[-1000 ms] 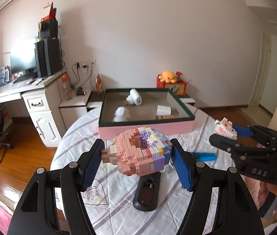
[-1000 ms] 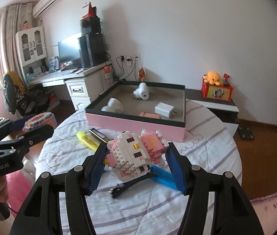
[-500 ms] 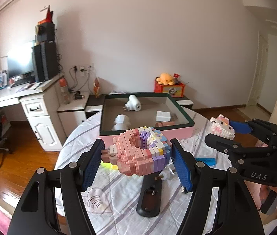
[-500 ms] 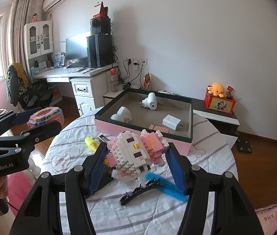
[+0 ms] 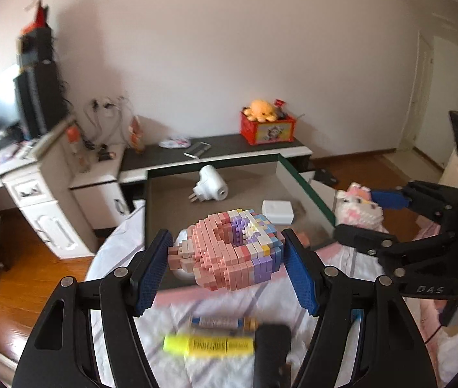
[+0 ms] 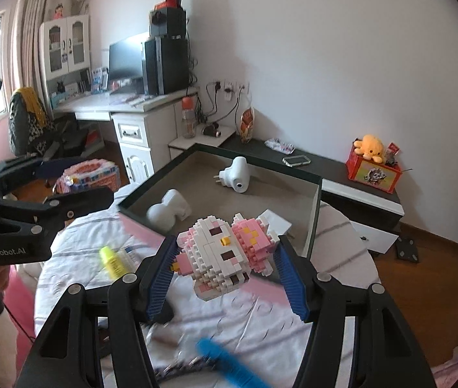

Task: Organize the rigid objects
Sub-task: 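Lift both held block figures toward the pink box, then lower both block figures into the pink box and open both tools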

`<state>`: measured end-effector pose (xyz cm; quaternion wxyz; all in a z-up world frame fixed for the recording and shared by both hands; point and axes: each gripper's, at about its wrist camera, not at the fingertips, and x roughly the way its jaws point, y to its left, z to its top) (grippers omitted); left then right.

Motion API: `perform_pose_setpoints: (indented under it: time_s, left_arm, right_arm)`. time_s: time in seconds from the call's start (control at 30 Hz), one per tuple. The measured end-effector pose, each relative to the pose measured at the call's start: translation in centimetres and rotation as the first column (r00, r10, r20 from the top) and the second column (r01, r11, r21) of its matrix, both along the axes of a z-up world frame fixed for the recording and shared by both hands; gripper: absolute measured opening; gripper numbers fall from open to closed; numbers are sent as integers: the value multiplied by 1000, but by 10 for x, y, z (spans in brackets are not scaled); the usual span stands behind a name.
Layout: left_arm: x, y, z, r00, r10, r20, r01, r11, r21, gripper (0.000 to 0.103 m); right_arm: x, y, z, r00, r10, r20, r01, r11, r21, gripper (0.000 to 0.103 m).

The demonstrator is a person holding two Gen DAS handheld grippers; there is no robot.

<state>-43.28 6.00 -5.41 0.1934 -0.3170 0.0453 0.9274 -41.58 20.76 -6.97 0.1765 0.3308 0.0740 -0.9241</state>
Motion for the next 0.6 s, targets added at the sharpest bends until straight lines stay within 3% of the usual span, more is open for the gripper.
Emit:
perform_pose_setpoints:
  time_s: [0.27, 0.43, 0.6]
  left_arm:
    - [-107, 16, -14, 988, -44, 146, 45, 999, -6, 69]
    - [-165, 20, -50, 969, 21, 245, -1, 997, -80, 69]
    - [-198, 19, -87, 950, 78, 303, -30, 986, -161, 69]
  right_arm:
    - [-105, 1, -16, 992, 5, 128, -5, 1000, -3, 62]
    - [-165, 3, -42, 975, -37, 218, 34, 999, 18, 62]
    - [-206, 7, -78, 943, -61, 327, 54, 998, 29, 62]
